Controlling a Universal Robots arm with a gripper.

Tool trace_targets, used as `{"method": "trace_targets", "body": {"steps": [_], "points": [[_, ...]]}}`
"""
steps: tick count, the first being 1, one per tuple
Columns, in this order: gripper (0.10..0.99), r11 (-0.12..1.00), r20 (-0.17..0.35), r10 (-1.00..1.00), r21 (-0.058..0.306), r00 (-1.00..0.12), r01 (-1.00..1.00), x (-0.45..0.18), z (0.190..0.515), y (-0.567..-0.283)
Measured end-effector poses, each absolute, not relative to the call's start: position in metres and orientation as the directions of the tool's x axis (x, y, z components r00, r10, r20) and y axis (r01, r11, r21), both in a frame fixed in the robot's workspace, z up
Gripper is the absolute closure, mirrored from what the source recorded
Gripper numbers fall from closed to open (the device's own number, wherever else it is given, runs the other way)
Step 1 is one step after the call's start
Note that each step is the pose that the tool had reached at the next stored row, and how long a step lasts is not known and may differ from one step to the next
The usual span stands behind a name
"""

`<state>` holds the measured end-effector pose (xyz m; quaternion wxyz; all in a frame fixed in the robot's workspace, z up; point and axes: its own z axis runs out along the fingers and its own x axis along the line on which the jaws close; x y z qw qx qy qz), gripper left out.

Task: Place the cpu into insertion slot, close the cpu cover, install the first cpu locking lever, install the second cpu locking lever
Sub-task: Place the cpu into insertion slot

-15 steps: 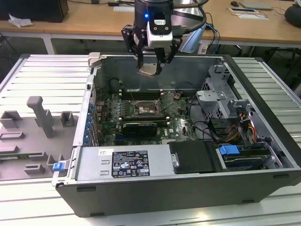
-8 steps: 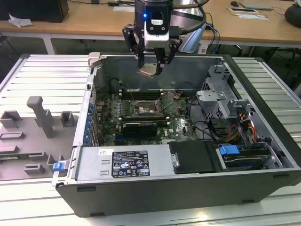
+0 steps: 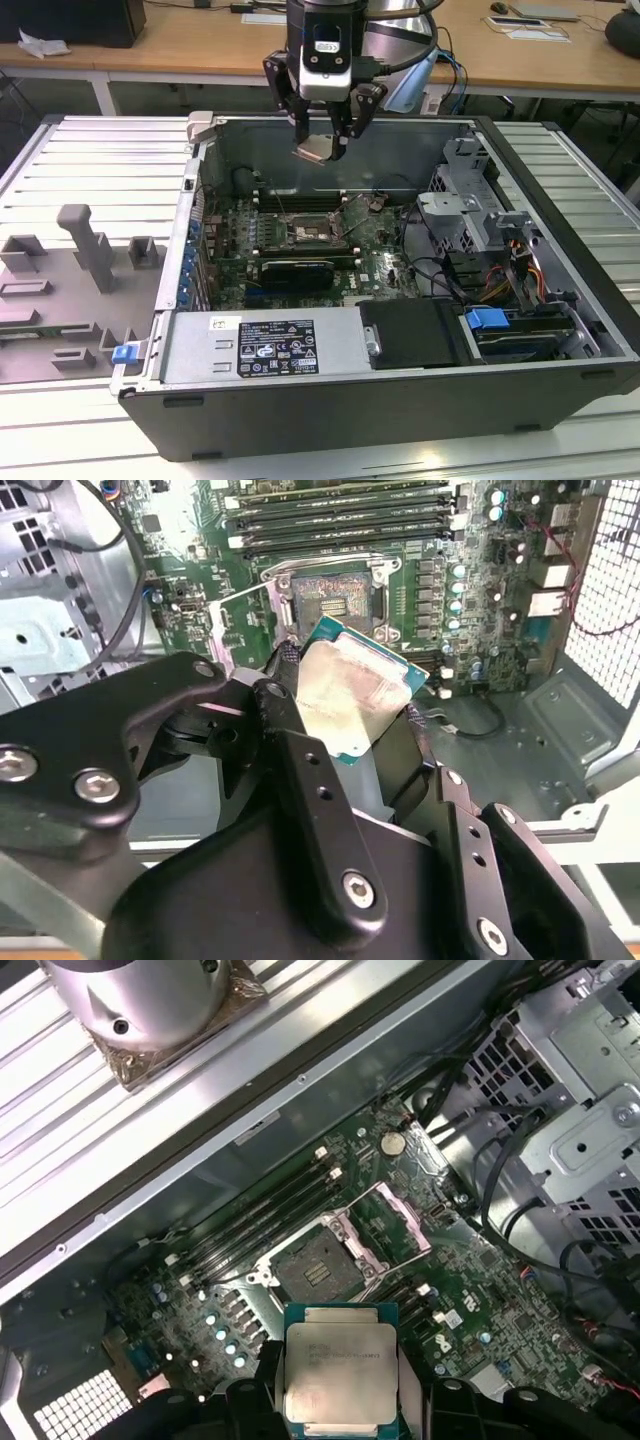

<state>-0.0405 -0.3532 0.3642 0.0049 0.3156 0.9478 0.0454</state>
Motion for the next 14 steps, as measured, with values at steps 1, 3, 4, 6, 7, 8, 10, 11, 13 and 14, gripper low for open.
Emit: {"method": "trace_targets", "body": {"steps": [1, 3, 4, 6, 7, 8, 10, 11, 13, 14], "points": [[0.545, 0.792, 0.019, 0.605, 0.089, -0.796, 0.604, -0.0405, 0.3642, -0.3532], [0.545, 0.779, 0.019, 0.622, 0.089, -0.783, 0.621, -0.0405, 0.3642, -0.3532], [0.545, 0.771, 0.019, 0.631, 0.089, -0.775, 0.63, -0.0405, 0.3641, -0.3532], [0.545, 0.757, 0.019, 0.649, 0.089, -0.761, 0.648, -0.0405, 0.3641, -0.3532], [0.545, 0.752, 0.019, 0.655, 0.089, -0.756, 0.654, -0.0405, 0.3641, -0.3532], [0.545, 0.745, 0.019, 0.662, 0.089, -0.749, 0.661, -0.0405, 0.364, -0.3532], [0.545, 0.733, 0.019, 0.676, 0.089, -0.737, 0.675, -0.0405, 0.364, -0.3532], [0.545, 0.724, 0.019, 0.686, 0.089, -0.728, 0.684, -0.0405, 0.364, -0.3532], [0.545, 0.707, 0.019, 0.703, 0.089, -0.711, 0.701, -0.0405, 0.3639, -0.3532], [0.545, 0.701, 0.019, 0.709, 0.089, -0.705, 0.708, -0.0405, 0.3639, -0.3532]]}}
